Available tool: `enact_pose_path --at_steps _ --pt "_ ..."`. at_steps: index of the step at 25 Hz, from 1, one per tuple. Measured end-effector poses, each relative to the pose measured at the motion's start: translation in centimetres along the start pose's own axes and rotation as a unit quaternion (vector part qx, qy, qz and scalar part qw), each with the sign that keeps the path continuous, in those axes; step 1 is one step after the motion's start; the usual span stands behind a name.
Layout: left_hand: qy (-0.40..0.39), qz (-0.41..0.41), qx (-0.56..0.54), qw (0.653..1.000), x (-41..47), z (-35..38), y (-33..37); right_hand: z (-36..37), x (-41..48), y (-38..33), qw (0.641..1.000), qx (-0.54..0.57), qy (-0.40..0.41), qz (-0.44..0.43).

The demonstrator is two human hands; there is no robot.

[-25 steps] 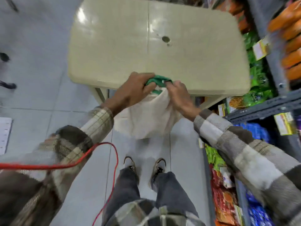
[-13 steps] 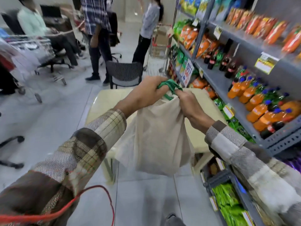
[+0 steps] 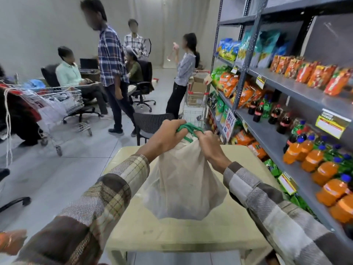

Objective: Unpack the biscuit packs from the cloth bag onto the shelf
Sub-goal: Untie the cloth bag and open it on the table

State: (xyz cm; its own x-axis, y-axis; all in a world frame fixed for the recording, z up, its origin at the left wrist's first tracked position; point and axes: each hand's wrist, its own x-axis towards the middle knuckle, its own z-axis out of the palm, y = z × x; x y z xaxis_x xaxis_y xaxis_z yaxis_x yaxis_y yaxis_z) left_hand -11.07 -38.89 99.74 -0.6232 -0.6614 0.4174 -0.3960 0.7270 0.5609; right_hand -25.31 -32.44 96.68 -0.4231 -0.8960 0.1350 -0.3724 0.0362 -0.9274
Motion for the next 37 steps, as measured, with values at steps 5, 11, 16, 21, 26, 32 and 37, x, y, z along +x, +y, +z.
enact_pose_path --at_steps 5,11,16,21,26,32,37 --pt "-0.018 -0.038 0.015 0.999 3.1 4.0 -3.5 0.5 4.9 4.2 0.999 -0.01 -0.023 0.037" --pt "-0.063 -0.085 -0.007 0.994 3.6 9.2 -10.0 2.3 7.5 10.1 0.989 -0.078 -0.067 0.104" --pt "-0.071 -0.128 -0.054 0.988 3.7 11.7 -15.2 4.9 9.5 13.7 0.98 -0.102 -0.109 0.135" --pt "-0.109 -0.187 -0.072 0.974 2.3 12.8 -19.9 6.2 10.2 16.1 0.965 -0.107 -0.19 0.147" --pt "-0.148 -0.278 -0.107 0.943 -1.5 14.4 -21.9 6.3 8.2 20.6 0.94 -0.003 -0.275 0.203" --pt "-0.022 -0.338 -0.134 0.931 -4.8 14.0 -19.8 4.9 6.0 22.2 0.975 0.069 -0.115 0.175" --pt "0.077 -0.417 -0.141 0.894 -5.8 14.0 -18.8 3.5 5.2 23.0 0.988 0.022 -0.114 0.105"
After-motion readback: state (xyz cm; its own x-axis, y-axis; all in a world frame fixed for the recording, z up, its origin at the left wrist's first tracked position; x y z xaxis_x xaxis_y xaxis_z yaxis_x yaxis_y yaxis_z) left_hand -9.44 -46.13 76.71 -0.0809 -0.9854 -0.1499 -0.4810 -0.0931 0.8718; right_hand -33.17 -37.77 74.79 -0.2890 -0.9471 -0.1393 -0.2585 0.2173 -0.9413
